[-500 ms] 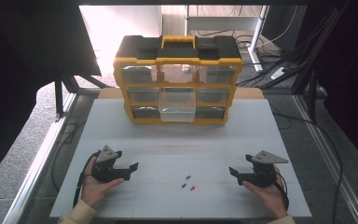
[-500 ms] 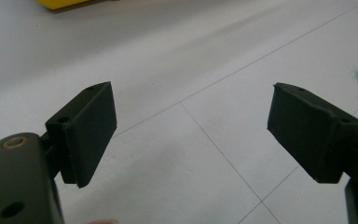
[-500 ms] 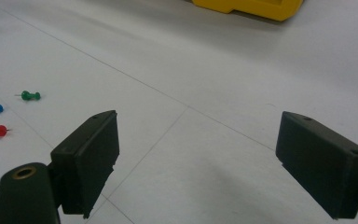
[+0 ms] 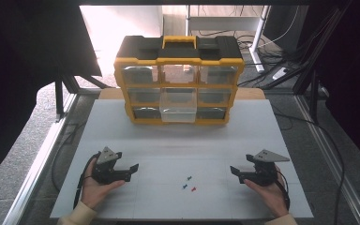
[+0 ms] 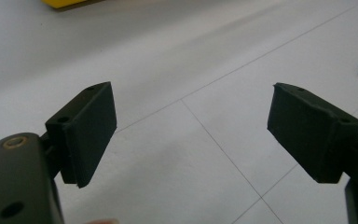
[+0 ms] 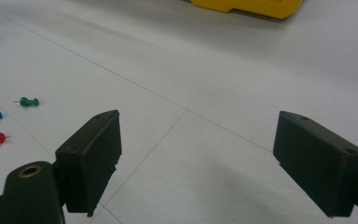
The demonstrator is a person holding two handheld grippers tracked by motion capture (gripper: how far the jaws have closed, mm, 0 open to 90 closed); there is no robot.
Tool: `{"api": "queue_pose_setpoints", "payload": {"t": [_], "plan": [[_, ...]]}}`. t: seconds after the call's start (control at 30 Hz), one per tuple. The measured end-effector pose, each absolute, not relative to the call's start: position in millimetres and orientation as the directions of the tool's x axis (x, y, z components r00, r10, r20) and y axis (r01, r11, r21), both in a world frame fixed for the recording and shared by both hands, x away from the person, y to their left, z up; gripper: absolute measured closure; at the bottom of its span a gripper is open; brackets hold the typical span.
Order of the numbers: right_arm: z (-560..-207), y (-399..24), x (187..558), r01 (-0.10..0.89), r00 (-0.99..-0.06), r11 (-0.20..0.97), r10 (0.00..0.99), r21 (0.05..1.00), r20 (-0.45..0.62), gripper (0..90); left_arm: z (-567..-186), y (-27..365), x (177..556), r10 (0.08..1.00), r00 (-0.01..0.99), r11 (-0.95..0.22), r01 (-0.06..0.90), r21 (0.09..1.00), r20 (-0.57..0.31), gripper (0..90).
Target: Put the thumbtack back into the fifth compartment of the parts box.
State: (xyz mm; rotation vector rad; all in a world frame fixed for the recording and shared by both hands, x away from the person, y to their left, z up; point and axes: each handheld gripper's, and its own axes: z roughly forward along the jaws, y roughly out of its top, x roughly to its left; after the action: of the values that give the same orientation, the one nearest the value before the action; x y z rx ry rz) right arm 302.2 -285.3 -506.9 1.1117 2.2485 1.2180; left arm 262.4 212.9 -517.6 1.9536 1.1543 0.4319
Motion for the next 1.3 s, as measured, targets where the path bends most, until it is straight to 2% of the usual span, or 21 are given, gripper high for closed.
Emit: {"api": "queue_pose_setpoints", "payload": {"t": [0.53,0.9,1.3], "plan": [[-506.9,-282.9,299.9,0.467,-0.630,0.339,0.775,0.817,0.039,16.9,-512.5,208.0,259.7,0.824,0.560,-0.289,0.550,0.784,-0.088,15.9],[-507.0,-281.8,300.0,0.462,-0.635,0.341,0.772,0.819,0.037,17.1,-500.6,194.6,264.9,0.774,0.615,-0.302,0.565,0.768,-0.148,15.7],[-507.5,-281.1,300.7,0.465,-0.632,0.347,0.775,0.815,0.031,17.4,-494.3,177.6,273.0,0.736,0.656,-0.337,0.566,0.752,-0.164,14.8]]}}
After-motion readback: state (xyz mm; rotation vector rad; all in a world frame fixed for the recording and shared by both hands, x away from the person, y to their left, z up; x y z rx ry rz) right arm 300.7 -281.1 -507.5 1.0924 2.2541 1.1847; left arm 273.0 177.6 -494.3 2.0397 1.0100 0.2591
